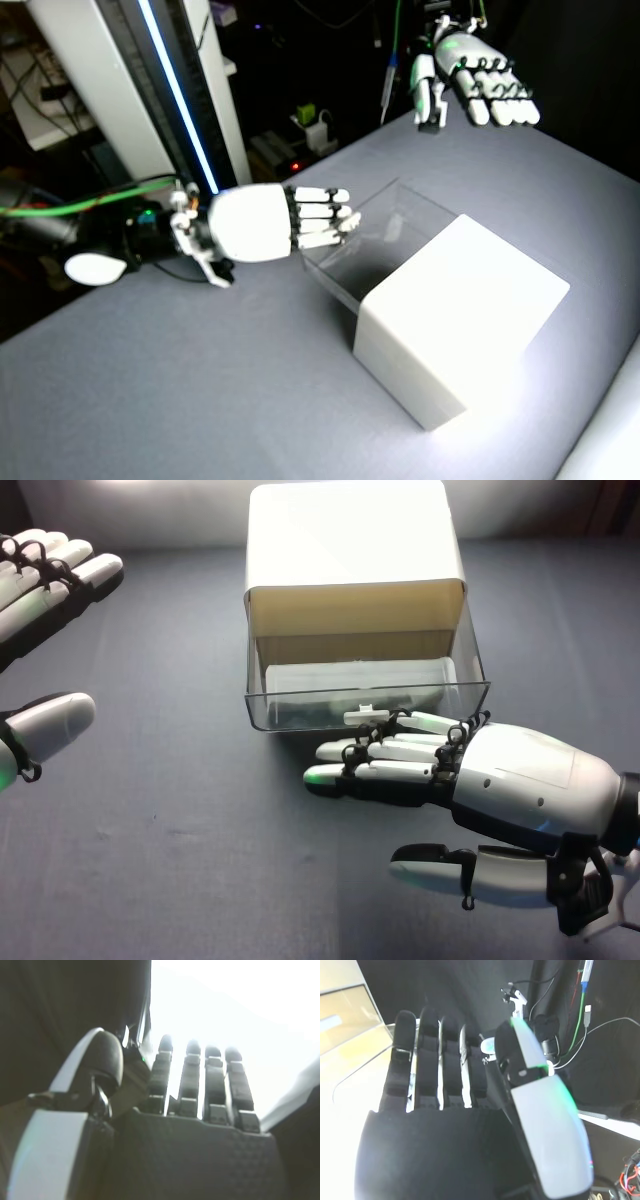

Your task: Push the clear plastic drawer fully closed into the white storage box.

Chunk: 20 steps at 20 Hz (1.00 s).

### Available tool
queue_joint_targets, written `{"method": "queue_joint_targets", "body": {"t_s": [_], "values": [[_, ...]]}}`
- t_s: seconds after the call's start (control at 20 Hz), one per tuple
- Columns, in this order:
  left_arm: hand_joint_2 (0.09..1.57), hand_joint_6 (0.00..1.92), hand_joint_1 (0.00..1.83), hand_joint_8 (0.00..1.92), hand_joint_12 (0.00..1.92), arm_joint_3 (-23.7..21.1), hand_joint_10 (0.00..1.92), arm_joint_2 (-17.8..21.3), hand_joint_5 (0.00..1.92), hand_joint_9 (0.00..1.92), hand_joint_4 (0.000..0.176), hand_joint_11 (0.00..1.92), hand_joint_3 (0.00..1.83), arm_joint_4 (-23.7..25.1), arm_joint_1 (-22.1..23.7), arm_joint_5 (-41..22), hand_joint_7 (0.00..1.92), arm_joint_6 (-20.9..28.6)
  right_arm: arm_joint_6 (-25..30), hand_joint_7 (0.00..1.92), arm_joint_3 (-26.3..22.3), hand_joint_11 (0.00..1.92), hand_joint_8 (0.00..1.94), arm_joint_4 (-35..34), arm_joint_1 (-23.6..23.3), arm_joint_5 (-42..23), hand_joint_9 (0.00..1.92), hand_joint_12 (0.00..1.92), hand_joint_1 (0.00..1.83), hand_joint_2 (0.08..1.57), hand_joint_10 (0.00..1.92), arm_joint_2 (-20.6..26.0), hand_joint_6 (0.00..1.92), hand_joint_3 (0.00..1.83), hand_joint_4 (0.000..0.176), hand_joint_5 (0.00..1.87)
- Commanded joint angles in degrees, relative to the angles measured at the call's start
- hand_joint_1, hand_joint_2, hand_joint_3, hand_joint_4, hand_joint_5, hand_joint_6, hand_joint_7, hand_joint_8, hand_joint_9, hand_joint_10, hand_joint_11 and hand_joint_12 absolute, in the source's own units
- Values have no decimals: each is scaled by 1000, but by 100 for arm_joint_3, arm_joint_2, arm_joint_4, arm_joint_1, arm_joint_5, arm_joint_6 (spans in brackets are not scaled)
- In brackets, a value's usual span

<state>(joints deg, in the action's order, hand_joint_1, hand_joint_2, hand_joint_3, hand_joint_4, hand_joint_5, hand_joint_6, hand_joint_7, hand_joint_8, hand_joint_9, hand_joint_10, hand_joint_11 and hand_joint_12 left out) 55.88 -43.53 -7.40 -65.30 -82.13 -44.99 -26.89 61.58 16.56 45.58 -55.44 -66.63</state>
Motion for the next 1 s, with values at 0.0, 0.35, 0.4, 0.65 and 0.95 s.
{"method": "queue_joint_targets", "body": {"t_s": [0.0, 0.35, 0.4, 0.65, 0.95], "values": [[1517, 0, 0, 0, 0, -1, 0, 42, 0, 0, 56, 0, 7, -129, 26, -735, 0, -4, 42, 97, -22, 0, 0, -75, -67, -718, 147, 757, 654, 1426, 2, -4, 1, 3, 0, 205], [1466, 0, 0, 0, 0, -9, 0, 46, 0, 0, 65, 0, 0, -177, 1, -779, 0, -23, 3, 0, -24, 0, 0, -35, -102, -740, 0, 148, 500, 1457, 0, 56, 3, 3, 0, 61], [1464, 0, 0, 0, 0, -9, 0, 45, 0, 0, 65, 0, 0, -185, -4, -790, 0, -26, -6, 0, -2, 0, 0, -34, -125, -738, 0, 123, 541, 1448, 0, 57, 7, 0, 0, 71], [1498, 0, 0, 0, 0, -15, 0, 44, 0, 0, 64, 0, 4, -213, -18, -810, 0, -43, -143, 0, 70, 0, 0, -2, -310, -583, 0, 116, 745, 1380, 0, 56, 11, 0, 0, 124], [1506, 0, 0, 0, 0, -22, 0, 38, 0, 0, 38, 0, 3, -293, -92, -906, 0, -43, -363, 0, 203, 0, 0, -122, -447, -257, 0, 0, 610, 1457, 0, -23, 3, 16, 0, 131]]}}
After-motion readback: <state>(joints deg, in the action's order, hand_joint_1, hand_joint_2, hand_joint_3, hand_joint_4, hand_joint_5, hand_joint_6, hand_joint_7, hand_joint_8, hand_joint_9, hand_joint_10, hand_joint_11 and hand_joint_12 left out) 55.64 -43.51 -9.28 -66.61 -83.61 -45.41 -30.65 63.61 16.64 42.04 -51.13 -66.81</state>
